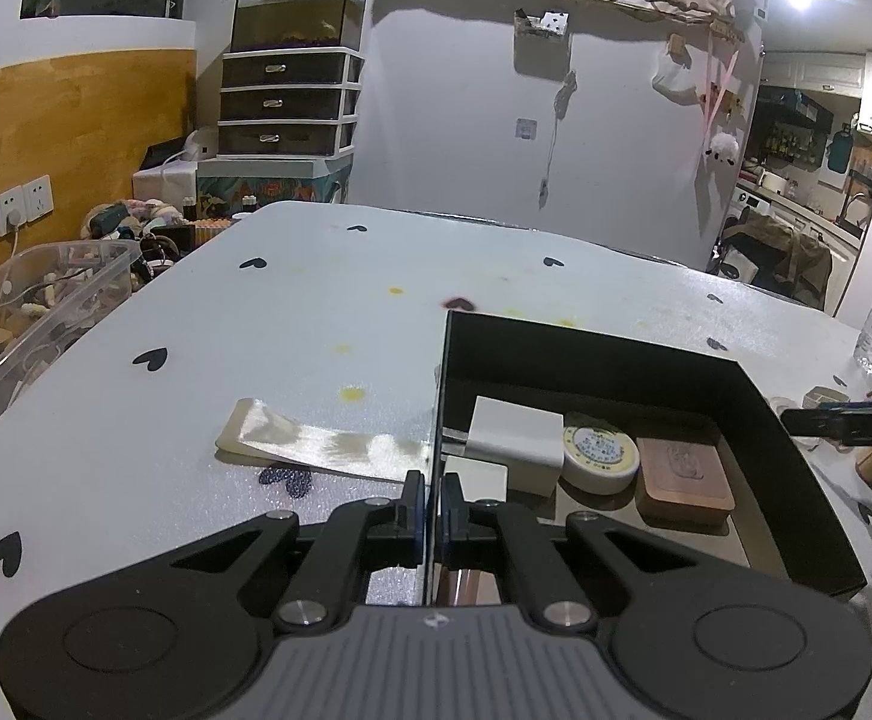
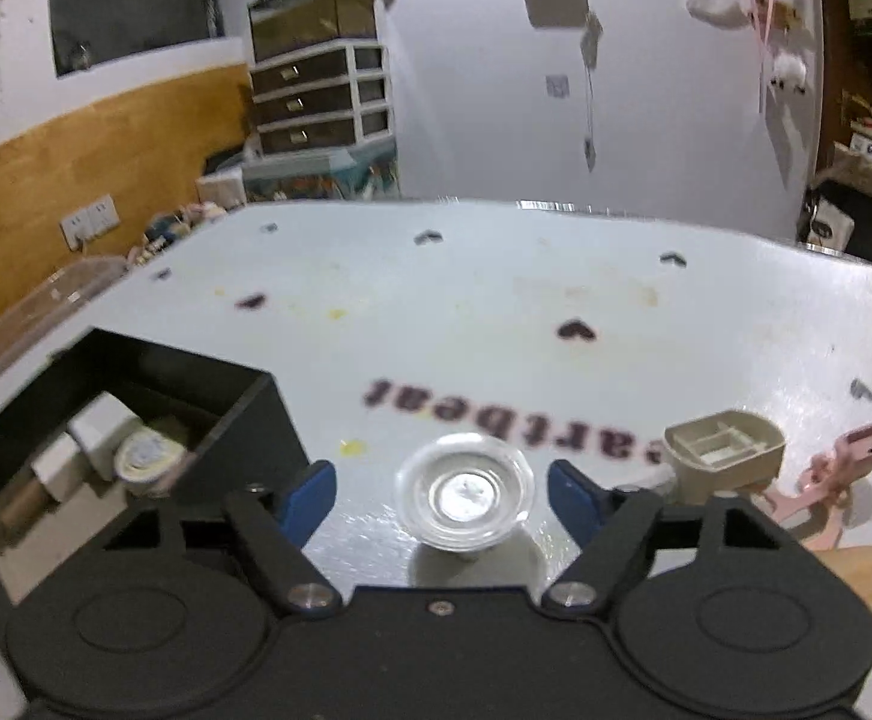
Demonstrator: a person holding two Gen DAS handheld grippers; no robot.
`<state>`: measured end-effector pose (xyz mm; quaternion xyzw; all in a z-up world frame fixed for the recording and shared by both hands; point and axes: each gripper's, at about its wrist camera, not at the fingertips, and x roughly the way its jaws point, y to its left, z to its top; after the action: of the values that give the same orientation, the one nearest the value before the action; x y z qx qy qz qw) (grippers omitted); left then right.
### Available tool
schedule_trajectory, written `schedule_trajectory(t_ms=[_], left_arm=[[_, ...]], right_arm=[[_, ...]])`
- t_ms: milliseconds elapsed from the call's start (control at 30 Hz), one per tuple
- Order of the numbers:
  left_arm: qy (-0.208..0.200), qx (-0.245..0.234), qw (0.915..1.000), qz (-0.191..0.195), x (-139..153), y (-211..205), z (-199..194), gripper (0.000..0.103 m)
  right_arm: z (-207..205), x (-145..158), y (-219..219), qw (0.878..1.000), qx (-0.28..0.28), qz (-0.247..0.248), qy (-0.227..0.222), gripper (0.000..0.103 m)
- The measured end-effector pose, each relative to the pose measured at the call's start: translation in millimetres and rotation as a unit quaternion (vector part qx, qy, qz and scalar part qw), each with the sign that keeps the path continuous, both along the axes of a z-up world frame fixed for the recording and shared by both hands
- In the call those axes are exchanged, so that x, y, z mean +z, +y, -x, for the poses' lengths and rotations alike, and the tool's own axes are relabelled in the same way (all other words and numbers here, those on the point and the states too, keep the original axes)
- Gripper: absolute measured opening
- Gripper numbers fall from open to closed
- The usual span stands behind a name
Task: Organize rigid objects
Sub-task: 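Close the right tool on the glass cup and lift it, then lower the glass cup into the box and open the right tool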
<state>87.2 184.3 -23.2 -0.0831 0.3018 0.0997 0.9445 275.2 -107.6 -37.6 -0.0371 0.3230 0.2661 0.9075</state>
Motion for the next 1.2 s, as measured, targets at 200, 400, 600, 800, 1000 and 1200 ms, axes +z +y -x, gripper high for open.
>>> schedule_trajectory(t_ms=[200, 400, 600, 800, 1000, 1200], left_arm=[[0.001, -0.001, 1.0000, 0.001, -1, 1, -1, 0.004], [0.001, -0.001, 1.0000, 0.001, 0, 1, -1, 0.004], [0.001, -0.001, 1.0000, 0.000, 0, 1, -1, 0.004], [0.001, -0.001, 1.0000, 0.001, 0, 0, -1, 0.004], [0.000, -0.004, 1.0000, -0.001, -2, 1, -1, 0.004], [-0.003, -0.011, 0.9999, 0.002, -3, 4, -2, 0.004]], right_arm=[[-9, -12, 4, 1.000, -0.016, 0.010, 0.012, 0.066], [-8, -6, 3, 1.000, -0.016, 0.013, 0.008, 0.055], [21, 39, 2, 0.998, 0.025, -0.045, -0.035, 0.054], [50, 74, 42, 0.984, 0.146, -0.081, -0.055, 0.055], [56, 56, 109, 0.968, 0.248, -0.033, 0.012, 0.055], [60, 33, 156, 0.951, 0.302, 0.029, 0.053, 0.055]])
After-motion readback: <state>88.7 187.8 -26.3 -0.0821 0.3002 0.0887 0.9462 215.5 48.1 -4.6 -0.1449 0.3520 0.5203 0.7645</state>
